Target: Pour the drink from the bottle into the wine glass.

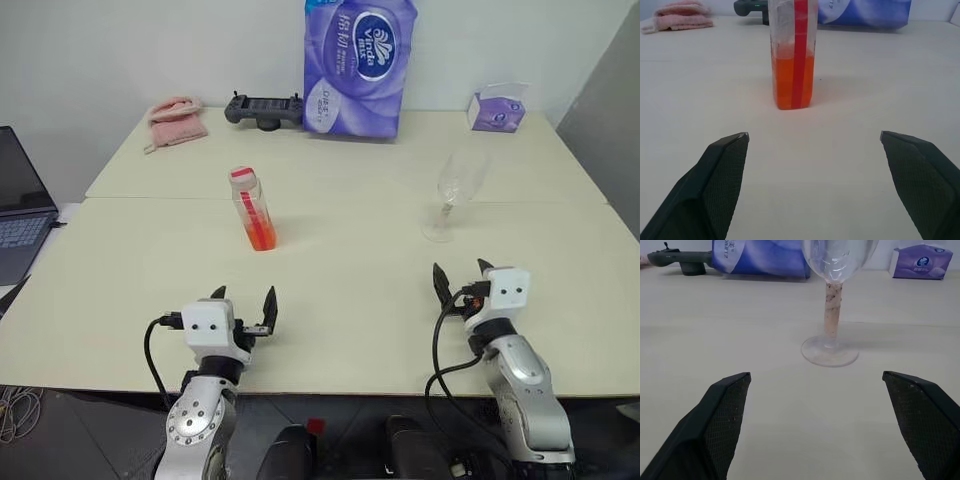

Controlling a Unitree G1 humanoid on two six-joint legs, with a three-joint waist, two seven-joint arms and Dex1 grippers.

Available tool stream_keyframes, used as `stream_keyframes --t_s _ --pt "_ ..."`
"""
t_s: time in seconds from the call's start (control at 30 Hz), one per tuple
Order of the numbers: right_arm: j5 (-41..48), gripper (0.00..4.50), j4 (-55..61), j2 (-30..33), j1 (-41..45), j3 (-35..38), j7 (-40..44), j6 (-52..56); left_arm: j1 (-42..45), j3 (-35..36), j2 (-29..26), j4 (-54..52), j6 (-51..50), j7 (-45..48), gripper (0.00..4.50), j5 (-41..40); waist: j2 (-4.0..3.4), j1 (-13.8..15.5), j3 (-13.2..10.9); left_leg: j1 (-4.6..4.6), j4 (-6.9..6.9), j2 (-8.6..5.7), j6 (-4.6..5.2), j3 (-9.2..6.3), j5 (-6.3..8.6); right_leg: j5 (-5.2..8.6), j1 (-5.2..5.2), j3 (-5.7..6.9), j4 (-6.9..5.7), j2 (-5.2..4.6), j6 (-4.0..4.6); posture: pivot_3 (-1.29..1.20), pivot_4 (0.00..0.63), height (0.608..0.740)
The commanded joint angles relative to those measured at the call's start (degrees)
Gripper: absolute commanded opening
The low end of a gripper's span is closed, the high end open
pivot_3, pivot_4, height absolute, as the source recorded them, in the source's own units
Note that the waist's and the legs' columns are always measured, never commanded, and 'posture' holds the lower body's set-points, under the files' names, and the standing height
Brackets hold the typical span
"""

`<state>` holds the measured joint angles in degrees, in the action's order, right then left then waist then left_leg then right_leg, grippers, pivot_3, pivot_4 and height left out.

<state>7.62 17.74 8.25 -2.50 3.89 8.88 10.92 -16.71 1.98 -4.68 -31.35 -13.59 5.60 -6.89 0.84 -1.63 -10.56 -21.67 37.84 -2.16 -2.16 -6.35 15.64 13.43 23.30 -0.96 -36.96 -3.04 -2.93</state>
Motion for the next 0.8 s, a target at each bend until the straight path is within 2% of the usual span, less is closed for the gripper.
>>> stream_keyframes --t_s 0.03,0.27,0.47,0.63,0.8 --pt "-0.03 4.5 1.55 0.13 1.09 -0.33 0.22 -0.46 0.7 0.22 -0.36 -2.45 -0.49 -0.17 4.48 -0.18 0.0 0.0 0.0 0.0 0.0 0.0 0.0 0.0 0.0 0.0 0.0 0.0 0.0 0.0 0.0 0.0 0.15 0.74" --pt "2.07 4.5 1.37 3.36 1.95 -5.23 8.57 -0.02 1.95 -0.22 1.77 -1.16 0.13 -1.91 4.48 0.41 0.01 0.01 0.0 0.0 0.02 -0.03 0.0 0.0 0.0 -0.01 0.0 -0.01 -0.01 -0.01 -0.01 0.0 0.15 0.74" --pt "2.54 4.5 0.57 5.64 6.61 -8.7 14.47 0.37 6.39 0.19 3.32 1.75 -0.33 -4.38 4.48 1.35 0.02 0.02 -0.01 0.0 0.05 -0.09 0.0 -0.01 0.0 -0.02 -0.01 0.02 -0.02 0.0 -0.02 0.0 0.15 0.74" --pt "3.48 4.5 -2.15 6.65 15.41 -12.87 20.86 3.51 13.23 2.19 3.59 6.55 -0.11 -6.98 4.48 2.12 0.04 0.04 -0.03 -0.01 0.04 -0.15 -0.01 -0.01 -0.01 -0.04 0.01 0.05 -0.02 0.02 -0.03 0.0 0.15 0.74" --pt "3.87 4.5 -8.89 4.26 26.23 -12.97 22.06 2.95 22.03 4.28 2.26 13.47 1.54 -7.53 4.48 2.21 0.05 0.04 -0.03 0.04 0.05 -0.15 -0.01 -0.03 -0.02 -0.08 -0.02 0.08 -0.03 0.04 -0.01 0.0 0.15 0.74"
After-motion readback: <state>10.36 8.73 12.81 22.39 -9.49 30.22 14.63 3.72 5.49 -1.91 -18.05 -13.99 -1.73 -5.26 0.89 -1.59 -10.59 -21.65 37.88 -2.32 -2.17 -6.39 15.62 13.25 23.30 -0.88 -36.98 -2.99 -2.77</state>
